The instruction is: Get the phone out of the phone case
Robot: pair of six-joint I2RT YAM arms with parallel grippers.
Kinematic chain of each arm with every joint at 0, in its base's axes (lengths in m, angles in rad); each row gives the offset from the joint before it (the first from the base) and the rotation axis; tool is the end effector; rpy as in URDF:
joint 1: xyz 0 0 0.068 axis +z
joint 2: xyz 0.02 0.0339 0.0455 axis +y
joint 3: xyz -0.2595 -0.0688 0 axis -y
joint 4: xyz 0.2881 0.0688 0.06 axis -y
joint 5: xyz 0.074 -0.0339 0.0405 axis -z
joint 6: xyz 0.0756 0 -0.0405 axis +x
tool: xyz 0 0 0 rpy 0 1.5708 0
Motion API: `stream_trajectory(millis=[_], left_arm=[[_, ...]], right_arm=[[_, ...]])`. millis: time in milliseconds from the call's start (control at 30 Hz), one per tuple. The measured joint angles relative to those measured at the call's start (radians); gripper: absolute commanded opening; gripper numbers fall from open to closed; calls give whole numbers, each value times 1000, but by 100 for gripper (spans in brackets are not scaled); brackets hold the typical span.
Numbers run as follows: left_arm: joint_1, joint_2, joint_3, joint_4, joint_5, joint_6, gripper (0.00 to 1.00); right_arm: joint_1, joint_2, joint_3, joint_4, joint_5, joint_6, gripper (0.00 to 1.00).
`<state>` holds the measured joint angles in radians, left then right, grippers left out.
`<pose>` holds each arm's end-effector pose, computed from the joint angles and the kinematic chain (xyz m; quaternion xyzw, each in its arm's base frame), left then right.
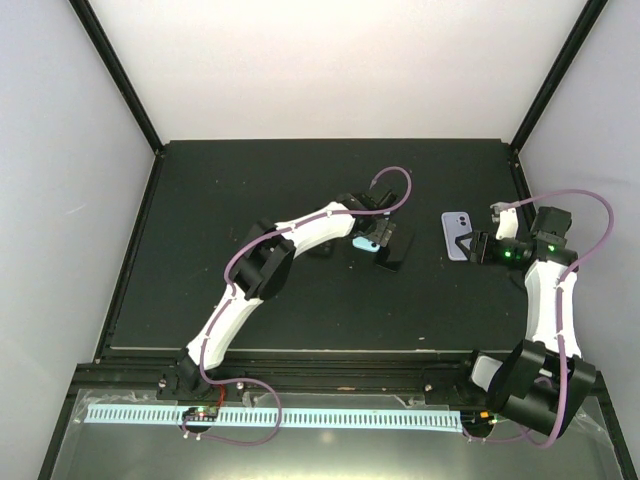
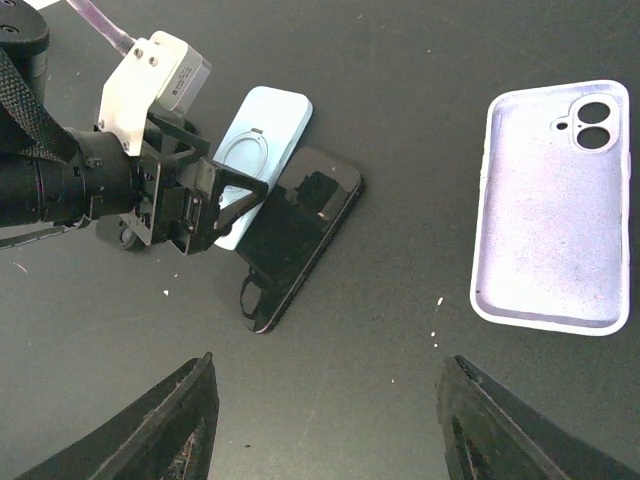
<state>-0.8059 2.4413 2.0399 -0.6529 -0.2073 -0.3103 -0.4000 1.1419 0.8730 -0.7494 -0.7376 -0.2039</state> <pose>0.4130 -0.4078 0.0947 0.2102 0.9388 -0.0497 0.2684 0.2721 -0.0599 0.2202 -0.0100 0.9027 0.2555 0.3460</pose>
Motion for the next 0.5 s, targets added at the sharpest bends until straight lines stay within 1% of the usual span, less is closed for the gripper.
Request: stream_trajectory(millis=[100, 300, 400, 500], left_arm=[[2, 2, 0, 2, 6, 4, 93], [3, 10, 8, 0, 9, 5, 93], [3, 15, 20, -13, -6, 6, 93], [3, 20, 28, -32, -31, 5, 90]], right_arm=[[0, 4, 0, -1, -2, 0, 61], [0, 21, 2, -8, -6, -2, 61], [0, 25, 2, -8, -6, -2, 61], [0, 39, 10, -15, -6, -2, 61]])
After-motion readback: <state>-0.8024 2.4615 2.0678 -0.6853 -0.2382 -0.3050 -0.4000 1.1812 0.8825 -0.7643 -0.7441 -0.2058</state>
